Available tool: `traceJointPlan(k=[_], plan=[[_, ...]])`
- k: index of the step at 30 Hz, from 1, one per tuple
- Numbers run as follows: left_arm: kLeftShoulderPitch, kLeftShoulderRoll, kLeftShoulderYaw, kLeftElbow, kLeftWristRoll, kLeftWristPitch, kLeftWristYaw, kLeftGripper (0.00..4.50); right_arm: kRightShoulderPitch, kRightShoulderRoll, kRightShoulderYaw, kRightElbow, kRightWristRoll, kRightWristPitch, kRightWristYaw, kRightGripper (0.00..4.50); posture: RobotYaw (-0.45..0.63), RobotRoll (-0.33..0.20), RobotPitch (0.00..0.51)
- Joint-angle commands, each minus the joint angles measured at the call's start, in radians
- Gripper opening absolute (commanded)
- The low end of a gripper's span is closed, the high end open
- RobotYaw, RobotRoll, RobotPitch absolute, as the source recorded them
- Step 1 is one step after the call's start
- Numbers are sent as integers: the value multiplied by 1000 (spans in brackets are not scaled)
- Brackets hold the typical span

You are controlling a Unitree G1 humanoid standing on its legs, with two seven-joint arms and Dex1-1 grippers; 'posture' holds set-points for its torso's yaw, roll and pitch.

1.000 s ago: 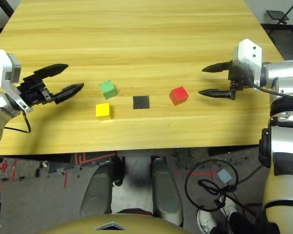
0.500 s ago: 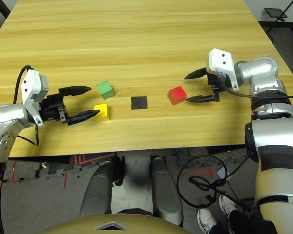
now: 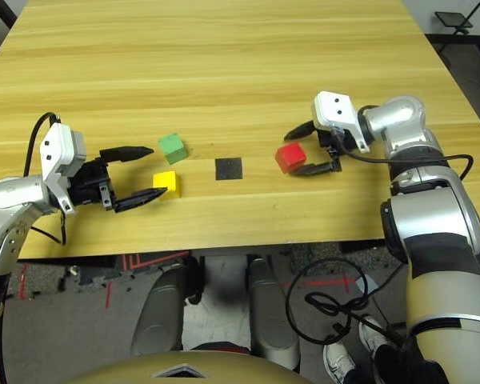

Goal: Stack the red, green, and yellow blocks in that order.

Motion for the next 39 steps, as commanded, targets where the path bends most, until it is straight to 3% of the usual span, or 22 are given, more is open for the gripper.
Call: traceJointPlan(k=[1, 2, 3, 8, 12, 15, 23, 31, 39], plan=[[19, 0, 4, -28, -1, 12, 12, 4500, -8, 1, 24, 8, 17, -10, 7, 2435, 315, -60, 270], [19, 0, 4, -30, -2, 13, 15, 4500, -11, 0, 26, 7, 21, -8, 7, 2100, 316, -59, 270], [17, 1, 5, -30, -2, 14, 17, 4500, -18, 1, 26, 3, 29, -1, 7, 2042, 317, -61, 271], [4, 3, 1, -29, -3, 17, 22, 4500, -51, 37, 24, -56, 103, 81, 7, 2044, 309, -64, 267], [-27, 0, -11, -19, -2, 22, 19, 4500, -5, 72, 81, -242, 214, 211, 7, 2044, 309, -67, 267], [-60, -3, -25, -4, 8, 27, 19, 4500, 47, 106, 72, -403, 233, 345, 7, 2044, 312, -70, 267], [-125, -27, -56, 24, 33, 27, 37, 4500, 161, 149, 54, -645, 158, 496, -45, 2044, 332, -75, 264], [-160, -46, -57, 37, 49, 39, 53, 4500, 193, 161, 55, -622, 36, 473, -146, 2043, 345, -77, 269], [-157, -56, -58, 17, 44, 58, 81, 4500, 204, 181, 35, -634, 12, 487, -168, 2044, 348, -80, 276]])
